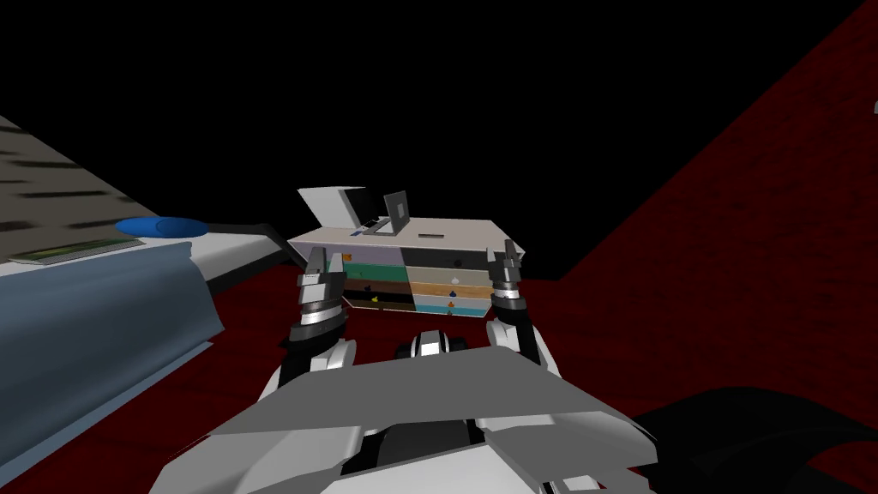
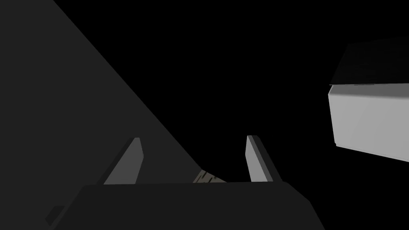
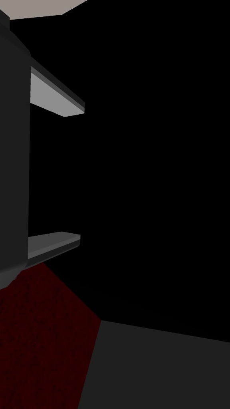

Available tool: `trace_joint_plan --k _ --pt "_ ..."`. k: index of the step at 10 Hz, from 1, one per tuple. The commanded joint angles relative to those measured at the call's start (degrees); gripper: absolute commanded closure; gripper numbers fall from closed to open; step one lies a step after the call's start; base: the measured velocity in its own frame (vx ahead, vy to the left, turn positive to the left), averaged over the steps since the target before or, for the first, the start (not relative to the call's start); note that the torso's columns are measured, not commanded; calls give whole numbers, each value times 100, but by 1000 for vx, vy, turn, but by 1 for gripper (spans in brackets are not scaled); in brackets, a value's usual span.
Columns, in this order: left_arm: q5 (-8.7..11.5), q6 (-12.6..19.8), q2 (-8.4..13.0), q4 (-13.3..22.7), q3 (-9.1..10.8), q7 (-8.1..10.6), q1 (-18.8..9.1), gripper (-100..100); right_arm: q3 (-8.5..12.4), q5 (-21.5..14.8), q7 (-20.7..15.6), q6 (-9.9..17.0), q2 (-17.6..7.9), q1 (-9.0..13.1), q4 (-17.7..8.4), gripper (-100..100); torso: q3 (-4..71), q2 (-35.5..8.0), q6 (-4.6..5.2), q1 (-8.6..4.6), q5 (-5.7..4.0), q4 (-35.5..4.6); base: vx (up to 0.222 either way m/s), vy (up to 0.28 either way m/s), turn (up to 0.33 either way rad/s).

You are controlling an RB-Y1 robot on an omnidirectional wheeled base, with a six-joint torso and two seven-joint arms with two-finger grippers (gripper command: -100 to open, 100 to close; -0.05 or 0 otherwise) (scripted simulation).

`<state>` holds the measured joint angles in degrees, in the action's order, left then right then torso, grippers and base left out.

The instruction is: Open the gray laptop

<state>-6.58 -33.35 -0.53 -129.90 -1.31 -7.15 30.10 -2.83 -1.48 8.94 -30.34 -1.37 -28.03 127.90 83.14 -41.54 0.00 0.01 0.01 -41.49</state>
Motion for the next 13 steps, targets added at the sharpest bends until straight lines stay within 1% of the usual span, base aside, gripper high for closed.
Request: trace_joint_plan --k 1,5,6,8,9,10,11,12,13 --pt "23 238 467 -6 69 30 -47 -100 0 0 0 0 0 0 -1 0 113 -53 0 0 0 -56 14 -4 -55" --pt "91 845 1162 -51 276 113 -187 -100 0 0 0 0 0 -1 -1 0 144 -73 0 -2 -1 -79 26 -8 -72" --pt "91 905 1171 -51 276 113 -187 -100 0 0 0 0 0 -1 -1 0 144 -73 -1 -1 -1 -79 23 -6 -40" --pt "136 1269 1445 -98 415 168 -277 -100 0 0 0 0 0 0 -1 0 141 -77 0 -3 -1 -81 28 -11 -92" --pt "136 1348 1445 -98 415 168 -277 -100 0 0 0 0 0 0 -1 0 144 -73 0 -2 -1 -79 28 -5 -34" --pt "161 1548 1569 -128 492 198 -326 -100 0 0 0 0 0 -1 -1 0 143 -74 -2 0 0 -79 26 -9 -73" --pt "161 1592 1569 -128 492 198 -326 -100 0 0 0 0 0 -1 -1 0 143 -75 0 -1 0 -80 19 -5 -40" --pt "187 1819 1687 -161 572 230 -377 -100 0 0 0 0 0 -1 -1 0 141 -78 -2 -1 0 -80 23 -10 -76" --pt "187 1848 1687 -161 572 230 -377 -100 0 0 0 0 0 0 -1 0 142 -76 0 -3 -1 -80 20 -7 -44"
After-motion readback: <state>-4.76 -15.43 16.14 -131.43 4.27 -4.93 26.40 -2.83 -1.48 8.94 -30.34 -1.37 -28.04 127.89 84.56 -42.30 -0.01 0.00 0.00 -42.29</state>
